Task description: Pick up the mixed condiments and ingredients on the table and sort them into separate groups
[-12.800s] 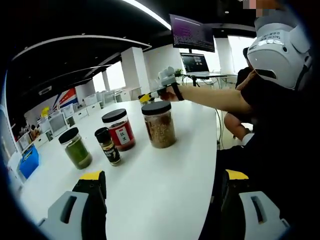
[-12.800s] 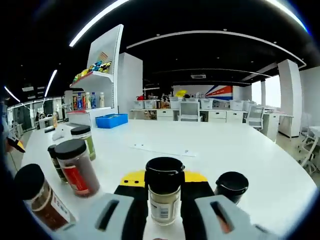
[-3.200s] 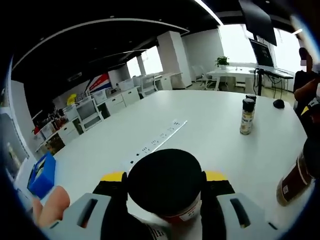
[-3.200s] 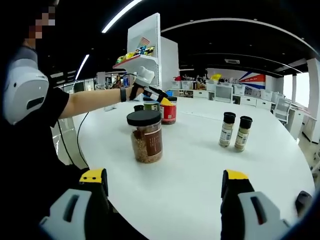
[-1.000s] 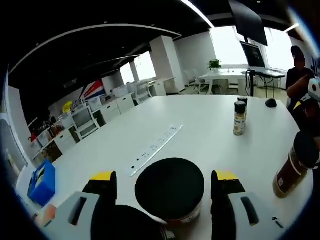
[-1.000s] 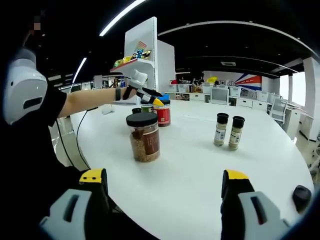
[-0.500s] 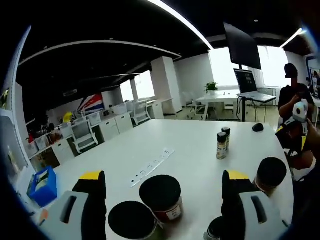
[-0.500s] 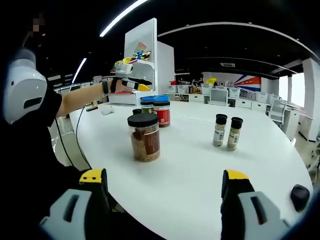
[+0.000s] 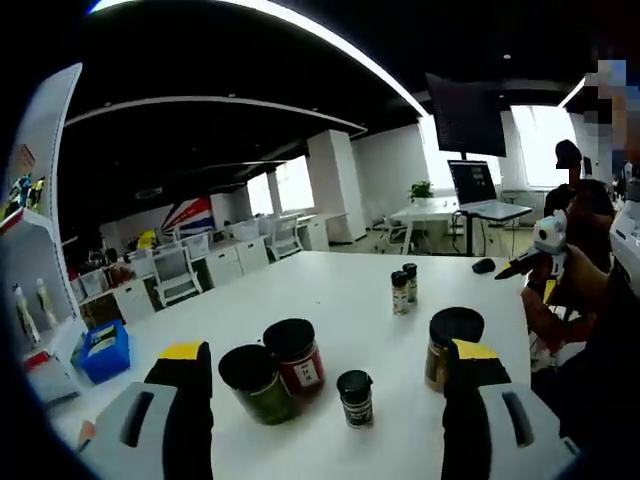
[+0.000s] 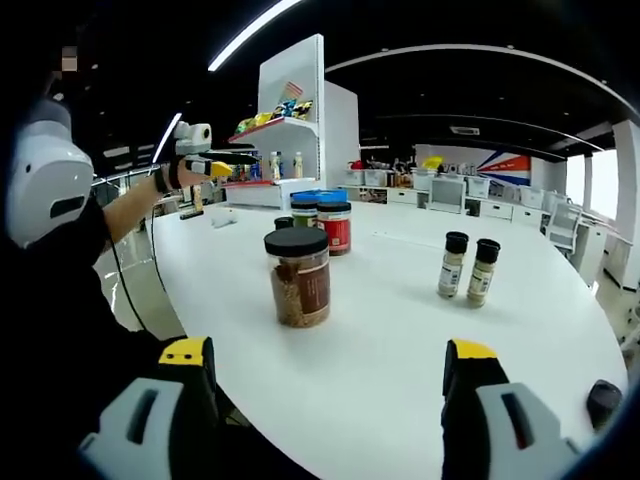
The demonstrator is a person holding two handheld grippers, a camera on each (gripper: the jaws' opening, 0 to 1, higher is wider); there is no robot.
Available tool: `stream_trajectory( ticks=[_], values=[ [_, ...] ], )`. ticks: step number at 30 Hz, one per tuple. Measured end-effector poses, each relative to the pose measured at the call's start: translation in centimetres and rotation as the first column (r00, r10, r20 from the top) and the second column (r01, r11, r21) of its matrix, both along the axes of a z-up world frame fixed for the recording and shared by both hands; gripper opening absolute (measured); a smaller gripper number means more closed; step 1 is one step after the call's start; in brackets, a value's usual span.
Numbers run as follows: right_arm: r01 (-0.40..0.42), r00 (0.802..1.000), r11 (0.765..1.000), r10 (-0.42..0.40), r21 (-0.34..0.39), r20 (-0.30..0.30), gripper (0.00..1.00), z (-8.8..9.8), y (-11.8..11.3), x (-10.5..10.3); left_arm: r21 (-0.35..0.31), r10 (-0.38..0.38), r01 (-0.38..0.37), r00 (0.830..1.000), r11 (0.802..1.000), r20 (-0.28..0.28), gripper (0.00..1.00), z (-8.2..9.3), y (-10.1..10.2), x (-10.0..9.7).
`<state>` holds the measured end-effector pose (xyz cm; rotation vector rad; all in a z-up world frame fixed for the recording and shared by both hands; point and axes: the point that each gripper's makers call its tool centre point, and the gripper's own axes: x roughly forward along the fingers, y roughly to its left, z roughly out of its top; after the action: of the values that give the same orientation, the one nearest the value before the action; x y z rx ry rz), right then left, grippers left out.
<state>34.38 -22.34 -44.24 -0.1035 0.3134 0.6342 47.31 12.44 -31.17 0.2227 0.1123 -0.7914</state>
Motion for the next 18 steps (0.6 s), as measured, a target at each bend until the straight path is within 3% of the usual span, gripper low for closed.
stream_trajectory(
  ticks=[6, 11, 14, 18],
  values=[
    [-0.015, 1.0, 1.0, 0.015, -0.001, 0.01, 0.92, 0.6, 0.7, 0.6, 0.045, 0.018, -0.019, 0.999, 0.999, 0.032, 0.95, -1.5, 0.8, -4.4],
    [-0.036, 0.999, 0.999, 0.036, -0.003, 0.009, 0.92, 0.6, 1.4, 0.8, 0.043, -0.003, 0.004, 1.0, 0.999, -0.023, 0.95, -3.7, 0.0, -7.4],
    [-0.037, 0.999, 0.999, 0.037, -0.009, 0.007, 0.92, 0.5, 1.5, 1.0, 0.073, -0.012, 0.015, 0.999, 0.997, -0.04, 0.95, -5.6, -0.9, -8.6],
    [-0.037, 0.999, 0.999, 0.037, -0.001, 0.008, 0.92, 0.7, 1.7, 1.1, 0.057, -0.027, 0.031, 0.997, 0.998, -0.072, 0.95, -6.9, -1.7, -9.7]
  ],
)
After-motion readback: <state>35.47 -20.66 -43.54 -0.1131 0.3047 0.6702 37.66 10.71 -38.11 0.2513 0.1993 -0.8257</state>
